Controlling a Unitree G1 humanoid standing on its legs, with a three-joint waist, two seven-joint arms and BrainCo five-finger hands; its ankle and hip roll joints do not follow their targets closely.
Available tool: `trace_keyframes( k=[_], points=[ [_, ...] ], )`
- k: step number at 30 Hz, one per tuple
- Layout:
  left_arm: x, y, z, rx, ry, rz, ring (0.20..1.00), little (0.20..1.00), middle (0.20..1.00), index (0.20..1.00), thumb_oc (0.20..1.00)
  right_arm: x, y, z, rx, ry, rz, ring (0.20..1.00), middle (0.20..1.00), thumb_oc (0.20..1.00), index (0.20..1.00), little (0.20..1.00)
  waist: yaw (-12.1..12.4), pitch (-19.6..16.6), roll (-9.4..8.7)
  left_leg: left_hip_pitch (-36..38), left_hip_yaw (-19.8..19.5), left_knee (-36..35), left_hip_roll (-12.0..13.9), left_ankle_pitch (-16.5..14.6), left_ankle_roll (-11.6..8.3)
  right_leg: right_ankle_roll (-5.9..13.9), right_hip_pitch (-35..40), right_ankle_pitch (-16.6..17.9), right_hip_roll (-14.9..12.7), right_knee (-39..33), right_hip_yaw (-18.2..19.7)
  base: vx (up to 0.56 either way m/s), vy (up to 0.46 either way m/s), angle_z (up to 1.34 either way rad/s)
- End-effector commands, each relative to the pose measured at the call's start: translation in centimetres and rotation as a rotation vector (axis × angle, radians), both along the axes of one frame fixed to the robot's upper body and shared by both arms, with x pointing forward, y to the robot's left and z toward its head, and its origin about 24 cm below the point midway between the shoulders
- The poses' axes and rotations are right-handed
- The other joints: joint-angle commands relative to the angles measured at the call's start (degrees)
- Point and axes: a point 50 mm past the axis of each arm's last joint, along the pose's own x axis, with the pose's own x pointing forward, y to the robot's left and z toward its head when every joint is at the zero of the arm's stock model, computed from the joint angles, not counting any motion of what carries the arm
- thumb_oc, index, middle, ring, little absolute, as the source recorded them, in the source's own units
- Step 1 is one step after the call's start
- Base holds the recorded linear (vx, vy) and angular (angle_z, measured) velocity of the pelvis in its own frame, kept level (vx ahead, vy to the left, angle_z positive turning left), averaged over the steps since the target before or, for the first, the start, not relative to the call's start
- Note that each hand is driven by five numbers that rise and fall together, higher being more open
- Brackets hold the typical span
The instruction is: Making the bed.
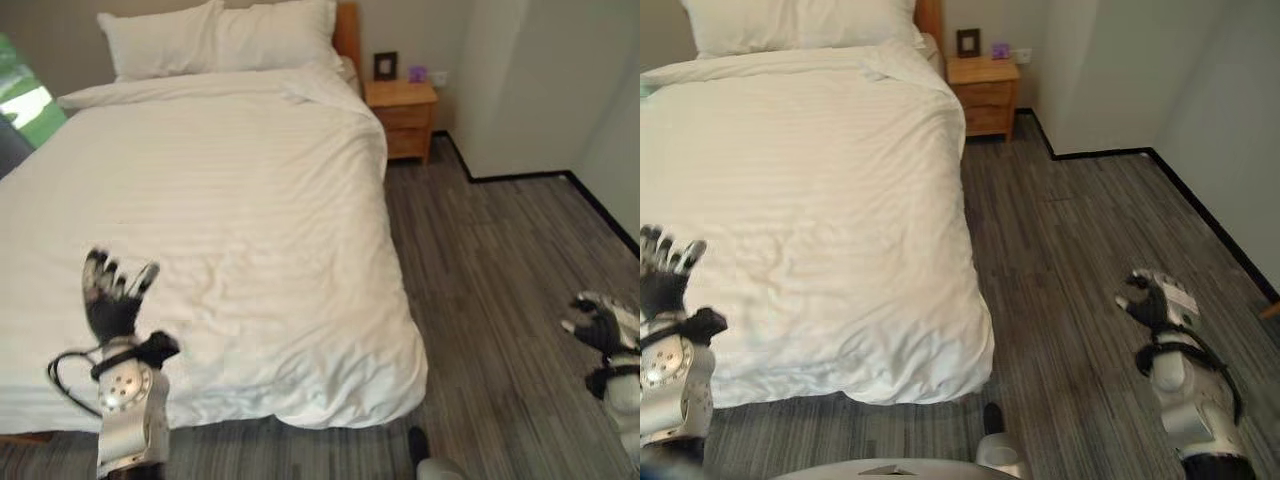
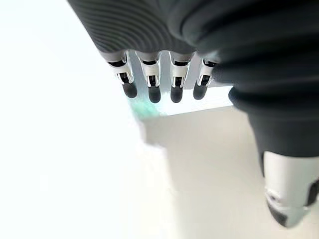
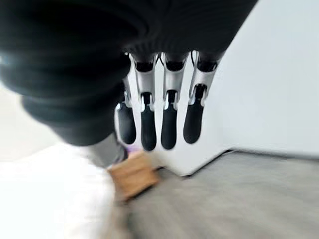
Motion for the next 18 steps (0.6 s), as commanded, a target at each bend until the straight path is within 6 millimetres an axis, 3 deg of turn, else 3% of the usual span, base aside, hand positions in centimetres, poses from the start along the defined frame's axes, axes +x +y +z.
trace_keyframes(
  k=[1, 2, 3, 5, 6, 7, 8, 10, 11, 12, 15, 18],
  points=[
    [0.9, 0.8, 2.2, 0.06, -0.084, 0.026, 1.0, 1.0, 1.0, 1.0, 1.0, 2.3, 3.7, 1.1, 0.287, -0.1, 0.148, 0.2, 0.2, 0.2, 0.2, 0.2, 1.0, 0.0, -1.98, -1.7, -2.1, 0.8, -1.7, 2.1, 2.08, 0.59, 6.3, -7.2, -3.0, 0.7, -0.3, 0.01, 0.003, 0.49],
    [0.9, 0.9, 2.2, 0.06, -0.085, 0.028, 1.0, 1.0, 1.0, 1.0, 1.0, 2.4, 3.8, 1.2, 0.288, -0.101, 0.15, 0.2, 0.2, 0.2, 0.2, 0.2, 0.9, -0.1, -2.04, -1.9, -2.1, 0.8, -1.7, 2.4, 2.06, 0.48, 6.0, -6.9, -3.0, 0.7, -0.3, 0.01, 0.0, 0.31],
    [0.3, 1.4, 1.3, 0.054, -0.035, 0.039, 1.0, 1.0, 1.0, 1.0, 1.0, 3.5, 5.5, 1.3, 0.422, -0.111, 0.21, 0.2, 0.2, 0.2, 0.2, 0.2, 2.4, 0.2, -1.88, -2.2, -2.7, 0.8, -1.8, 2.6, 1.99, 0.46, 6.4, -7.0, -3.2, 0.7, -1.3, -0.01, -0.009, 0.26],
    [0.0, 1.6, 0.9, 0.049, -0.016, 0.039, 1.0, 1.0, 1.0, 1.0, 1.0, 4.0, 6.4, 1.4, 0.484, -0.105, 0.242, 0.2, 0.2, 0.2, 0.2, 0.2, 3.1, 0.3, -1.81, -2.5, -3.2, 0.8, -1.8, 2.8, 1.96, 0.42, 6.4, -7.1, -3.3, 0.7, -1.7, 0.0, -0.001, 0.33],
    [-0.6, 2.0, 0.1, 0.031, 0.023, 0.044, 1.0, 1.0, 1.0, 1.0, 1.0, 5.0, 8.3, 1.5, 0.675, -0.111, 0.295, 0.2, 0.2, 0.2, 0.2, 0.2, 4.7, 0.9, -1.75, -3.3, -4.6, 0.8, -2.0, 3.1, 1.9, 0.36, 6.8, -7.3, -3.7, 0.7, -3.2, -0.02, -0.004, 0.44],
    [-0.7, 2.1, -0.3, 0.01, 0.03, 0.048, 1.0, 1.0, 1.0, 1.0, 1.0, 5.3, 8.8, 1.5, 0.762, -0.106, 0.306, 0.2, 0.2, 0.2, 0.2, 0.2, 5.5, 0.9, -1.62, -3.7, -5.0, 0.8, -2.0, 3.4, 1.83, 0.36, 6.7, -7.3, -3.8, 0.7, -3.7, -0.02, -0.011, 0.36],
    [-0.9, 2.1, -0.9, -0.013, 0.042, 0.051, 1.0, 1.0, 1.0, 1.0, 1.0, 5.7, 10.1, 1.4, 0.991, -0.118, 0.339, 0.2, 0.2, 0.2, 0.2, 0.2, 6.2, 1.2, -1.49, -4.0, -5.8, 0.8, -2.1, 3.3, 1.82, 0.4, 7.0, -7.6, -4.0, 0.7, -4.6, -0.01, -0.004, 0.27],
    [-1.7, 2.4, -2.2, -0.069, 0.064, 0.089, 1.0, 1.0, 1.0, 1.0, 1.0, 6.4, 11.8, -0.4, 1.384, -0.102, 0.291, 0.2, 0.2, 0.2, 0.2, 0.2, 8.0, 1.4, -1.25, -4.9, -7.2, 0.8, -2.3, 3.6, 1.71, 0.29, 7.2, -7.8, -4.4, 0.7, -6.1, 0.0, -0.006, 0.44],
    [-1.8, 2.7, -2.6, -0.074, 0.081, 0.104, 1.0, 1.0, 1.0, 1.0, 1.0, 6.9, 12.5, -0.5, 1.487, -0.097, 0.298, 0.2, 0.2, 0.2, 0.2, 0.2, 8.8, 1.5, -1.16, -5.5, -7.8, 0.8, -2.4, 3.8, 1.61, 0.26, 7.2, -8.0, -4.5, 0.7, -6.6, 0.0, -0.006, 0.43],
    [-1.8, 2.7, -2.6, -0.074, 0.08, 0.104, 1.0, 1.0, 1.0, 1.0, 1.0, 7.0, 12.5, -0.5, 1.487, -0.098, 0.299, 0.2, 0.2, 0.2, 0.2, 0.2, 8.8, 1.5, -1.19, -5.7, -7.8, 0.8, -2.4, 4.0, 1.61, 0.21, 6.9, -7.8, -4.4, 0.7, -6.6, -0.02, -0.006, 0.34],
    [-2.1, 3.2, -3.7, -0.14, 0.088, 0.125, 1.0, 1.0, 1.0, 1.0, 1.0, 8.8, 14.9, 0.8, 1.779, -0.131, 0.361, 0.2, 0.2, 0.2, 0.2, 0.2, 12.7, 2.4, -0.34, -9.0, -10.2, 0.8, -2.5, 5.3, 1.12, 0.21, 5.9, -7.7, -4.9, 0.7, -9.3, -0.06, -0.005, 0.46],
    [-1.5, 3.4, -3.8, -0.156, 0.076, 0.124, 1.0, 1.0, 1.0, 1.0, 1.0, 9.9, 16.1, 2.8, 1.861, -0.187, 0.424, 0.2, 0.2, 0.2, 0.2, 0.2, 14.7, 3.3, 0.64, -13.0, -12.5, 0.8, -2.4, 6.8, 0.03, 0.01, 4.0, -7.3, -5.2, 0.7, -11.8, -0.07, -0.007, 0.37]
  ],
)
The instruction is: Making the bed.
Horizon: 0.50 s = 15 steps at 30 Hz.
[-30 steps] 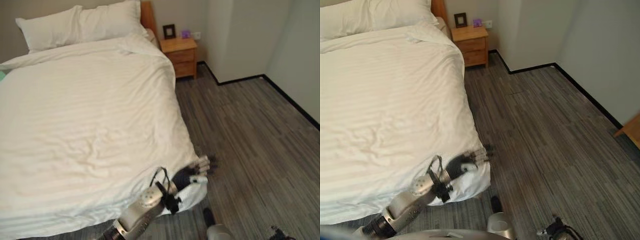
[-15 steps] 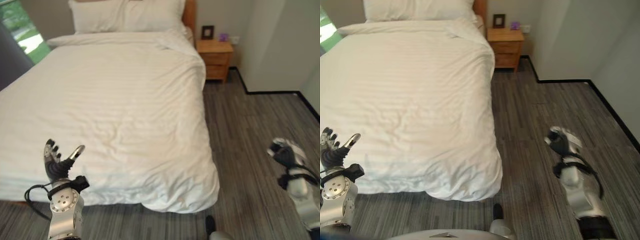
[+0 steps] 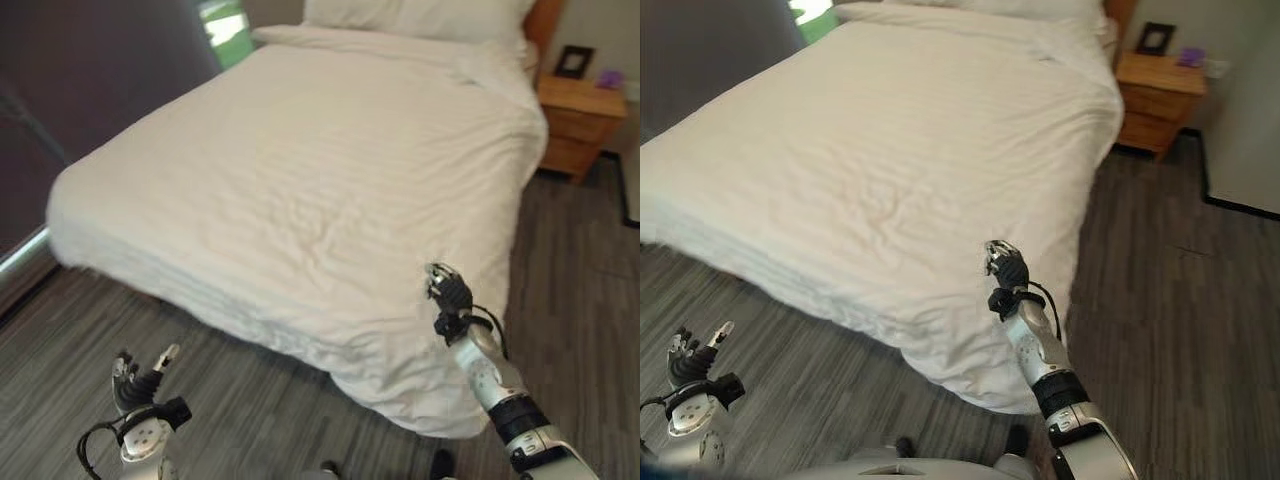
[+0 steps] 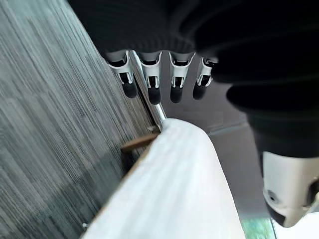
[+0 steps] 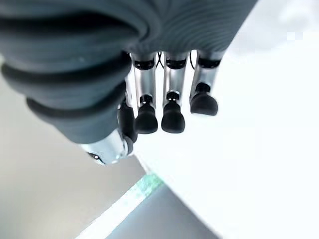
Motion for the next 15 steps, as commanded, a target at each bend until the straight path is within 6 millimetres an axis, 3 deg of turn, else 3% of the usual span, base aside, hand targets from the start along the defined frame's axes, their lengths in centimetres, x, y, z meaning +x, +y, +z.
trace_keyframes(
  k=[1, 4, 7, 9, 10, 11, 12, 15],
  points=[
    [3.0, 2.7, 4.9, 0.136, -0.18, -0.032, 1.0, 1.0, 1.0, 1.0, 1.0, 1.9, 0.7, 5.1, 0.158, -0.228, -0.016, 0.2, 0.2, 0.2, 0.2, 0.2, 0.2, 1.7, -1.93, -5.7, 0.4, 0.6, -1.3, 4.7, -0.37, -0.86, 3.2, -5.2, -1.8, 1.0, 0.5, -0.11, -0.028, 0.65],
    [4.1, 2.3, 4.5, 0.11, -0.19, -0.065, 1.0, 1.0, 1.0, 1.0, 1.0, 3.8, 0.9, 7.5, 0.202, -0.275, -0.07, 0.2, 0.2, 0.2, 0.2, 0.2, 1.8, 4.8, 0.93, -12.1, -1.9, 0.6, -1.2, 6.8, -1.93, -1.03, -1.3, -4.5, -2.1, 1.0, -1.5, -0.11, -0.022, 0.58],
    [4.2, 2.2, 4.1, 0.09, -0.187, -0.067, 1.0, 1.0, 1.0, 1.0, 1.0, 4.2, 0.8, 7.6, 0.219, -0.264, -0.09, 0.2, 0.2, 0.2, 0.2, 0.2, 2.0, 5.5, 1.72, -14.5, -2.1, 0.6, -1.2, 7.8, -2.16, -1.06, -3.4, -3.9, -2.2, 1.0, -1.7, -0.1, -0.011, 0.21],
    [4.2, 1.5, 2.6, 0.026, -0.157, -0.089, 1.0, 1.0, 1.0, 1.0, 1.0, 4.6, -0.7, 4.5, 0.185, -0.116, -0.159, 0.2, 0.2, 0.2, 0.2, 0.2, 2.0, 7.0, 3.64, -19.2, -1.2, 0.6, -0.7, 9.1, -3.27, -0.83, -8.3, -3.0, -2.6, 1.0, -1.5, -0.08, 0.006, 0.08],
    [4.3, 1.4, 2.6, 0.026, -0.158, -0.09, 1.0, 1.0, 1.0, 1.0, 1.0, 4.6, -0.7, 4.6, 0.185, -0.117, -0.16, 0.2, 0.2, 0.2, 0.2, 0.2, 2.1, 6.8, 3.63, -19.4, -1.2, 0.6, -0.7, 9.2, -3.28, -0.84, -8.6, -3.0, -2.6, 1.0, -1.5, -0.03, 0.011, -0.03],
    [5.1, 0.2, 2.0, 0.007, -0.144, -0.138, 1.0, 1.0, 1.0, 1.0, 1.0, 3.6, -2.1, 0.3, 0.119, 0.061, -0.21, 0.2, 0.2, 0.2, 0.2, 0.2, 1.5, 6.7, 4.01, -21.8, -0.7, 0.6, -0.6, 9.3, -3.51, -0.52, -10.8, -2.8, -3.0, 1.0, -1.5, 0.0, 0.023, -0.05],
    [5.9, -0.7, 1.7, -0.009, -0.144, -0.166, 1.0, 1.0, 1.0, 1.0, 1.0, 2.6, -2.8, -2.1, 0.071, 0.169, -0.237, 0.2, 0.2, 0.2, 0.2, 0.2, 1.0, 6.7, 4.2, -22.6, -0.5, 0.6, -0.7, 9.3, -3.5, -0.36, -11.8, -2.7, -3.2, 1.0, -1.2, 0.0, 0.046, -0.01],
    [6.8, -3.0, 0.8, -0.041, -0.126, -0.236, 1.0, 1.0, 1.0, 1.0, 1.0, -0.6, -4.9, -7.2, -0.044, 0.39, -0.267, 0.2, 0.2, 0.2, 0.2, 0.2, -0.7, 6.6, 4.36, -22.5, 0.2, 0.6, -1.2, 8.8, -3.01, 0.01, -12.6, -2.7, -3.5, 1.0, 0.0, 0.05, 0.103, -0.02]
  ],
)
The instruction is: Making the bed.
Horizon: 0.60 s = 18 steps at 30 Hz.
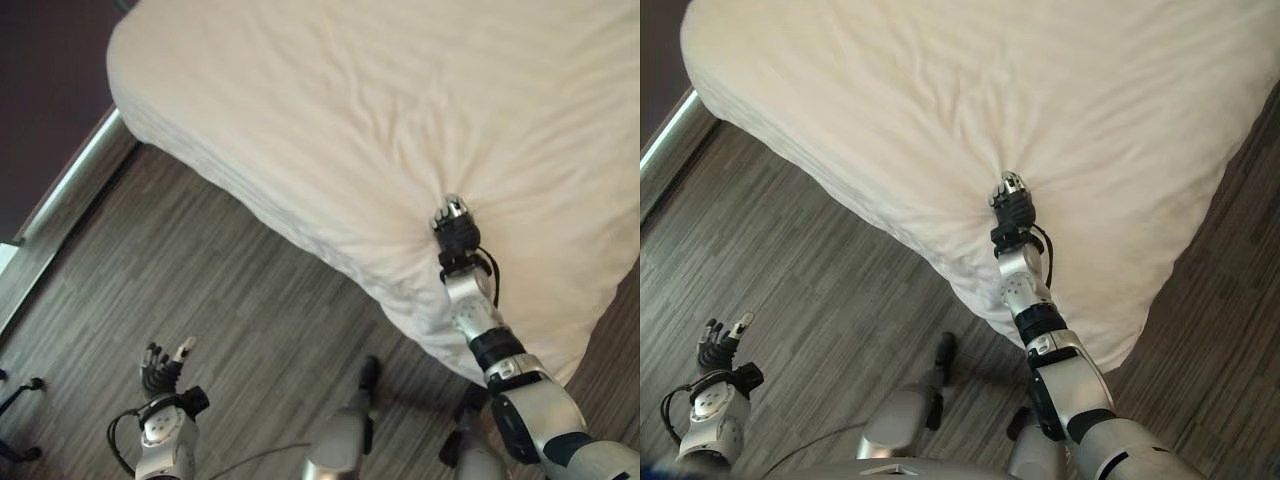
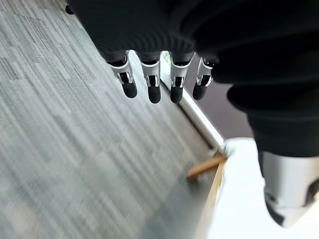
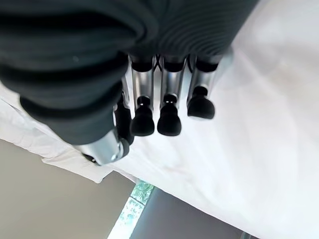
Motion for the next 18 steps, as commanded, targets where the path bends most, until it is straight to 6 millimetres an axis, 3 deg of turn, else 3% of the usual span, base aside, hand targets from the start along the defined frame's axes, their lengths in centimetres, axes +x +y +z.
trace_keyframes(
  k=[1, 3, 4, 5, 7, 9, 10, 12, 13, 15, 16, 17, 18],
  points=[
    [1.6, 0.4, 1.7, 0.038, -0.085, -0.024, 1.0, 1.0, 1.0, 1.0, 1.0, -7.0, -7.0, -13.5, -0.12, 0.641, -0.231, 0.2, 0.2, 0.2, 0.2, 0.2, -1.2, -0.7, -0.26, -3.6, 5.4, 0.6, -0.7, 3.0, -1.96, 1.39, 2.7, -4.9, -2.3, 0.7, 5.7, 0.06, 0.141, -0.12],
    [1.1, 0.3, 1.2, 0.033, -0.058, -0.04, 1.0, 1.0, 1.0, 1.0, 1.0, -10.5, -9.7, -16.4, -0.158, 0.779, -0.285, 0.2, 0.2, 0.2, 0.2, 0.2, -3.0, -1.1, -0.95, -2.5, 6.1, 0.6, -1.0, 2.2, -1.45, 1.69, 2.9, -4.7, -2.7, 0.7, 6.3, 0.04, 0.105, -0.1],
    [1.1, 0.3, 1.2, 0.033, -0.057, -0.04, 1.0, 1.0, 1.0, 1.0, 1.0, -10.5, -9.7, -16.4, -0.158, 0.78, -0.285, 0.2, 0.2, 0.2, 0.2, 0.2, -3.0, -1.2, -0.95, -2.7, 6.1, 0.6, -1.1, 2.4, -1.37, 1.67, 2.6, -4.4, -2.8, 0.7, 6.4, 0.08, 0.131, -0.1],
    [2.9, -0.4, 2.1, 0.074, -0.05, -0.066, 1.0, 1.0, 1.0, 1.0, 1.0, -14.8, -12.9, -18.8, -0.117, 0.914, -0.407, 0.2, 0.2, 0.2, 0.2, 0.2, -7.6, -1.8, -2.85, -1.2, 7.6, 0.6, -1.3, 0.7, -0.87, 2.07, 3.1, -4.4, -3.1, 0.7, 7.5, 0.08, 0.155, -0.21],
    [2.6, 1.1, 2.1, 0.026, -0.049, -0.024, 1.0, 1.0, 1.0, 1.0, 1.0, -20.7, -16.8, -20.7, -0.09, 1.049, -0.53, 0.2, 0.2, 0.2, 0.2, 0.2, -10.6, -2.8, -4.71, 0.8, 9.3, 0.6, -1.7, -0.5, -0.04, 2.55, 3.2, -3.7, -3.2, 0.7, 9.3, 0.08, 0.176, -0.19],
    [2.5, 2.9, 2.2, -0.013, -0.04, 0.052, 1.0, 1.0, 1.0, 1.0, 1.0, -25.0, -19.5, -21.2, -0.1, 1.147, -0.611, 0.2, 0.2, 0.2, 0.2, 0.2, -14.0, -3.1, -6.17, 3.6, 11.5, 0.6, -1.7, -1.6, 0.63, 3.08, 3.9, -3.1, -3.0, 0.7, 11.1, 0.04, 0.152, -0.45],
    [2.5, 3.6, 2.8, -0.016, -0.063, 0.083, 1.0, 1.0, 1.0, 1.0, 1.0, -26.3, -20.8, -20.9, -0.133, 1.152, -0.642, 0.2, 0.2, 0.2, 0.2, 0.2, -15.5, -3.4, -6.73, 5.2, 12.5, 0.6, -1.7, -2.3, 0.85, 3.37, 4.6, -3.1, -2.9, 0.7, 11.6, 0.03, 0.127, -0.61],
    [3.6, 3.9, 4.9, 0.069, -0.117, 0.067, 1.0, 1.0, 1.0, 1.0, 1.0, -27.4, -20.5, -21.1, -0.195, 1.156, -0.621, 0.2, 0.2, 0.2, 0.2, 0.2, -17.1, -3.5, -7.75, 7.9, 14.5, 0.6, -1.5, -2.5, 0.99, 3.51, 5.7, -2.3, -2.2, 0.7, 13.0, 0.02, 0.075, -0.61],
    [4.1, 4.5, 6.8, 0.146, -0.17, 0.086, 1.0, 1.0, 1.0, 1.0, 1.0, -26.3, -20.2, -20.4, -0.229, 1.073, -0.607, 0.2, 0.2, 0.2, 0.2, 0.2, -17.4, -3.4, -8.33, 10.5, 16.1, 0.6, -1.0, -2.9, 1.16, 3.44, 7.8, -2.6, -1.5, 1.3, 12.2, -0.01, 0.033, -0.59],
    [4.0, 4.5, 6.8, 0.148, -0.17, 0.088, 1.0, 1.0, 1.0, 1.0, 1.0, -26.3, -20.2, -20.4, -0.229, 1.074, -0.606, 0.2, 0.2, 0.2, 0.2, 0.2, -17.4, -3.2, -8.43, 10.6, 16.2, 0.6, -1.0, -2.7, 1.16, 3.34, 7.8, -2.3, -1.4, 1.2, 12.3, -0.04, 0.016, -0.7],
    [3.7, 6.1, 8.5, 0.149, -0.252, 0.198, 1.0, 1.0, 1.0, 1.0, 1.0, -23.4, -19.3, -19.2, -0.282, 0.951, -0.547, 0.558, 0.558, 0.558, 0.558, 0.558, -16.9, -2.6, -8.03, 13.2, 18.3, 0.6, 0.1, -2.8, 1.57, 2.59, 9.0, -5.2, -0.7, 7.1, 10.1, -0.1, 0.011, -0.96],
    [3.7, 6.7, 9.6, 0.16, -0.298, 0.232, 1.0, 1.0, 1.0, 1.0, 1.0, -22.2, -18.6, -18.8, -0.288, 0.907, -0.52, 1.0, 1.0, 1.0, 1.0, 1.0, -16.8, -2.3, -8.02, 14.2, 19.6, 0.6, 0.8, -2.3, 1.53, 2.16, 9.6, -6.2, -0.3, 9.4, 9.6, -0.12, 0.01, -1.12],
    [3.7, 7.6, 11.2, 0.19, -0.356, 0.27, 1.0, 1.0, 1.0, 1.0, 1.0, -21.1, -18.1, -18.2, -0.305, 0.859, -0.494, 1.0, 1.0, 1.0, 1.0, 1.0, -16.6, -2.3, -7.88, 15.2, 20.4, 0.6, 1.2, -2.3, 1.53, 2.02, 10.8, -7.9, 0.0, 11.9, 9.0, -0.11, -0.006, -1.21]
  ],
)
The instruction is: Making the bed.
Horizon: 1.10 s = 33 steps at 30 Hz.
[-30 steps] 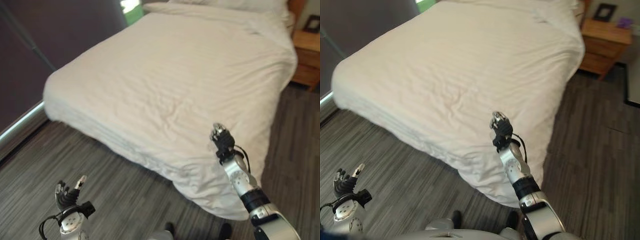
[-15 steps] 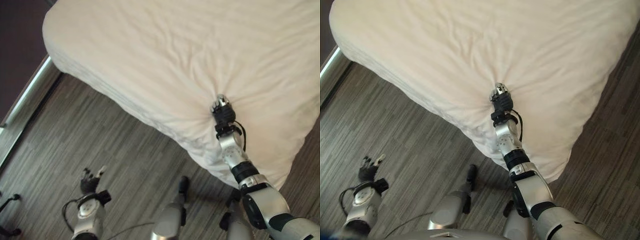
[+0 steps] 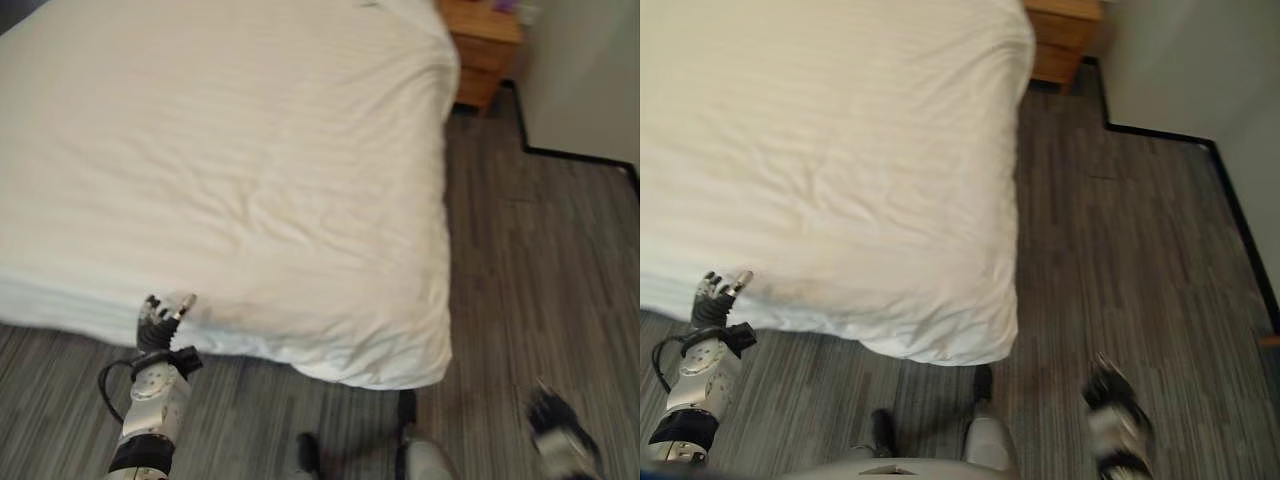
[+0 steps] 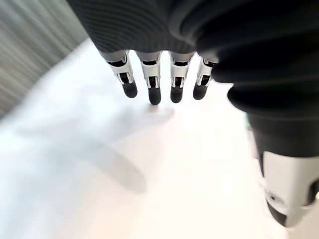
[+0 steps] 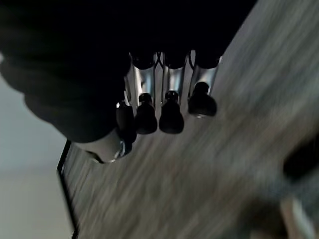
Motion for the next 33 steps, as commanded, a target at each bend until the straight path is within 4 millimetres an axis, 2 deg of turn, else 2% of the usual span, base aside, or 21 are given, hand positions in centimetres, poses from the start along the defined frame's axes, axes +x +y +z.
trace_keyframes(
  k=[1, 4, 7, 10, 11, 13, 14, 15, 16, 17, 18, 20, 21, 22, 23, 26, 28, 29, 30, 31, 33],
  points=[
    [1.5, 2.9, 6.4, 0.112, -0.255, 0.157, 1.0, 1.0, 1.0, 1.0, 1.0, 6.7, 2.0, 2.8, -0.072, -0.209, 0.21, 1.0, 1.0, 1.0, 1.0, 1.0, 1.1, 3.9, 5.32, -0.6, 0.1, 0.4, 3.2, 3.8, -1.56, 3.27, 7.6, -10.2, 0.8, 11.5, 0.0, -0.09, -0.008, -0.9],
    [0.6, 3.9, 9.5, 0.193, -0.363, 0.213, 1.0, 1.0, 1.0, 1.0, 1.0, 7.7, 3.2, 3.9, -0.153, -0.221, 0.387, 1.0, 1.0, 1.0, 1.0, 1.0, 1.7, 2.0, 4.9, -0.1, 0.8, 0.4, 3.1, 4.6, -1.24, 2.86, 11.8, -12.5, 3.3, 12.6, 1.5, -0.13, -0.047, -0.51],
    [-0.5, 3.3, 9.1, 0.171, -0.406, 0.223, 1.0, 1.0, 1.0, 1.0, 1.0, 8.4, 4.2, 5.3, -0.278, -0.22, 0.567, 1.0, 1.0, 1.0, 1.0, 1.0, 2.9, 0.2, 4.33, -0.5, 1.3, 0.4, 3.2, 5.9, -1.56, 1.87, 16.0, -14.1, 4.9, 7.4, 2.3, -0.15, -0.115, -0.31],
    [-0.9, 0.5, 4.3, 0.066, -0.271, 0.13, 1.0, 1.0, 1.0, 1.0, 1.0, 9.7, 4.5, 8.1, -0.447, -0.277, 0.714, 1.0, 1.0, 1.0, 1.0, 1.0, 2.1, -0.5, 4.78, -0.2, 2.4, 0.4, 4.3, 8.0, -2.56, 1.13, 17.6, -14.0, 5.6, 2.5, 2.7, -0.19, -0.159, -0.33],
    [-1.0, -2.9, 0.5, 0.009, -0.121, -0.025, 1.0, 1.0, 1.0, 1.0, 1.0, 10.8, 4.0, 11.4, -0.65, -0.315, 0.811, 1.0, 1.0, 1.0, 1.0, 1.0, 1.2, -0.6, 5.29, 0.0, 3.4, 0.4, 5.1, 9.9, -3.07, 0.58, 19.7, -13.2, 6.9, -1.3, 4.0, -0.16, -0.153, -0.32],
    [-1.0, -3.0, 0.4, 0.008, -0.12, -0.026, 1.0, 1.0, 1.0, 1.0, 1.0, 10.8, 3.9, 11.4, -0.651, -0.312, 0.811, 1.0, 1.0, 1.0, 1.0, 1.0, 1.3, -0.5, 5.4, 0.1, 3.4, 0.4, 5.2, 9.9, -3.1, 0.56, 19.9, -13.2, 6.9, -1.3, 4.0, -0.12, -0.094, -0.26],
    [-0.3, -6.4, -0.6, 0.002, -0.086, -0.189, 1.0, 1.0, 1.0, 1.0, 1.0, 11.6, 3.7, 14.0, -0.803, -0.349, 0.859, 1.0, 1.0, 1.0, 1.0, 1.0, 1.1, 0.6, 5.65, 0.4, 2.5, 1.2, 5.0, 11.5, -2.96, 0.0, 20.0, -13.3, 7.5, -1.5, 5.3, -0.21, -0.141, -0.22],
    [3.6, -9.7, 7.8, 0.051, -0.441, -0.337, 1.0, 1.0, 1.0, 1.0, 1.0, 12.0, 3.3, 15.2, -0.859, -0.35, 0.871, 1.0, 1.0, 1.0, 1.0, 1.0, 1.0, 1.1, 5.34, -1.1, 0.1, 4.8, 4.7, 11.0, -3.21, -0.63, 19.8, -13.0, 7.5, -1.5, 6.0, -0.32, -0.175, -0.34],
    [2.9, -8.8, 6.5, 0.056, -0.368, -0.356, 1.0, 1.0, 1.0, 1.0, 1.0, 11.9, 3.3, 15.4, -0.869, -0.359, 0.847, 1.0, 1.0, 1.0, 1.0, 1.0, 1.7, 2.3, 4.98, -2.9, -4.7, 10.1, 3.5, 8.6, -3.37, -1.1, 19.2, -12.5, 7.1, -1.5, 6.4, -0.2, -0.11, -0.38],
    [2.9, -8.7, 6.5, 0.057, -0.369, -0.357, 1.0, 1.0, 1.0, 1.0, 1.0, 11.9, 3.3, 15.4, -0.869, -0.359, 0.847, 1.0, 1.0, 1.0, 1.0, 1.0, 1.6, 2.1, 4.99, -3.3, -4.8, 10.5, 3.6, 8.6, -3.34, -1.14, 19.0, -12.3, 7.2, -1.5, 6.3, -0.34, -0.138, -0.66],
    [0.4, -11.8, 3.3, -0.029, -0.294, -0.465, 1.0, 1.0, 1.0, 1.0, 1.0, 12.2, 3.9, 15.9, -0.908, -0.385, 0.858, 1.0, 1.0, 1.0, 1.0, 1.0, 2.6, 3.2, 3.27, -4.7, -12.9, 20.2, 0.9, 3.2, -2.28, -1.67, 17.0, -10.1, 6.2, -1.5, 7.7, -0.3, -0.142, -0.6],
    [1.4, -13.7, 2.2, -0.025, -0.241, -0.553, 1.0, 1.0, 1.0, 1.0, 1.0, 11.8, 5.0, 15.6, -0.884, -0.412, 0.913, 1.0, 1.0, 1.0, 1.0, 1.0, 2.1, 2.6, 2.56, -3.5, -18.0, 25.1, -2.0, -0.9, -1.45, -1.47, 15.7, -8.7, 7.2, -1.5, 10.9, -0.22, -0.1, -0.78],
    [0.6, -14.6, 2.1, -0.043, -0.23, -0.63, 1.0, 1.0, 1.0, 1.0, 1.0, 11.3, 4.7, 15.3, -0.873, -0.4, 0.879, 1.0, 1.0, 1.0, 1.0, 1.0, 2.2, 2.3, 2.91, -2.5, -19.5, 23.9, -2.7, -0.8, -1.03, -1.23, 15.1, -8.4, 7.8, -1.5, 12.1, -0.07, 0.043, -1.18],
    [0.8, -16.0, 2.7, -0.009, -0.233, -0.697, 1.0, 1.0, 1.0, 1.0, 1.0, 10.7, 4.9, 14.1, -0.867, -0.351, 0.887, 1.0, 1.0, 1.0, 1.0, 1.0, 1.2, 1.9, 4.12, 1.7, -19.3, 15.3, -1.3, -1.5, 0.06, -0.7, 14.1, -8.2, 9.2, -1.2, 14.0, -0.06, 0.094, -1.5],
    [1.2, -16.4, 4.0, 0.069, -0.267, -0.75, 1.0, 1.0, 1.0, 1.0, 1.0, 10.6, 5.4, 13.8, -0.86, -0.35, 0.911, 1.0, 1.0, 1.0, 1.0, 1.0, 1.0, 1.7, 4.33, 3.5, -20.1, 12.4, -2.5, -3.5, 1.11, -0.67, 13.1, -8.3, 9.5, -0.4, 14.8, -0.02, 0.095, -0.88],
    [1.9, -18.4, 5.3, 0.165, -0.295, -0.876, 1.0, 1.0, 1.0, 1.0, 1.0, 8.9, 5.6, 12.6, -0.866, -0.292, 0.917, 1.0, 1.0, 1.0, 1.0, 1.0, -1.3, 0.7, 4.99, 8.1, -18.3, 0.5, -2.3, -1.8, 2.3, 0.02, 10.2, -8.4, 11.4, 3.6, 14.3, -0.03, 0.059, -0.25],
    [2.5, -19.3, 6.0, 0.196, -0.314, -0.926, 1.0, 1.0, 1.0, 1.0, 1.0, 8.7, 6.1, 12.2, -0.847, -0.295, 0.912, 1.0, 1.0, 1.0, 1.0, 1.0, -2.1, 1.3, 5.05, 7.1, -14.4, 0.4, -1.6, -2.3, 2.0, 1.73, 6.2, -8.0, 11.2, 7.7, 12.1, -0.14, -0.003, -0.31],
    [2.5, -19.3, 6.0, 0.196, -0.314, -0.927, 1.0, 1.0, 1.0, 1.0, 1.0, 8.7, 6.1, 12.2, -0.847, -0.295, 0.912, 1.0, 1.0, 1.0, 1.0, 1.0, -2.0, 1.2, 5.04, 7.0, -14.4, 0.4, -1.6, -2.3, 2.0, 1.73, 6.1, -8.0, 11.2, 7.7, 12.1, -0.18, -0.076, -1.1],
    [2.6, -19.2, 6.1, 0.218, -0.308, -0.926, 1.0, 1.0, 1.0, 1.0, 1.0, 9.3, 6.8, 12.1, -0.859, -0.303, 0.919, 1.0, 1.0, 1.0, 1.0, 1.0, -0.4, 2.1, 6.22, 6.5, -11.7, 0.4, 0.1, -1.8, 1.66, 1.7, 4.5, -9.2, 7.3, 10.3, 2.3, -0.16, -0.083, -1.44],
    [2.4, -19.3, 5.7, 0.21, -0.296, -0.939, 1.0, 1.0, 1.0, 1.0, 1.0, 9.4, 7.1, 12.0, -0.863, -0.3, 0.943, 1.0, 1.0, 1.0, 1.0, 1.0, -0.4, 2.4, 6.47, 6.6, -10.7, 0.4, 0.6, -1.7, 1.64, 1.53, 4.4, -9.8, 6.1, 11.6, -0.2, -0.18, -0.11, -1.28],
    [1.9, -19.5, 4.4, 0.153, -0.256, -0.947, 1.0, 1.0, 1.0, 1.0, 1.0, 9.2, 7.2, 11.9, -0.878, -0.286, 0.968, 1.0, 1.0, 1.0, 1.0, 1.0, -0.3, 2.4, 6.53, 7.2, -8.9, 0.4, 1.1, -1.7, 1.62, 1.3, 5.2, -10.1, 5.5, 11.4, 0.0, -0.03, -0.09, -1.36]
  ],
)
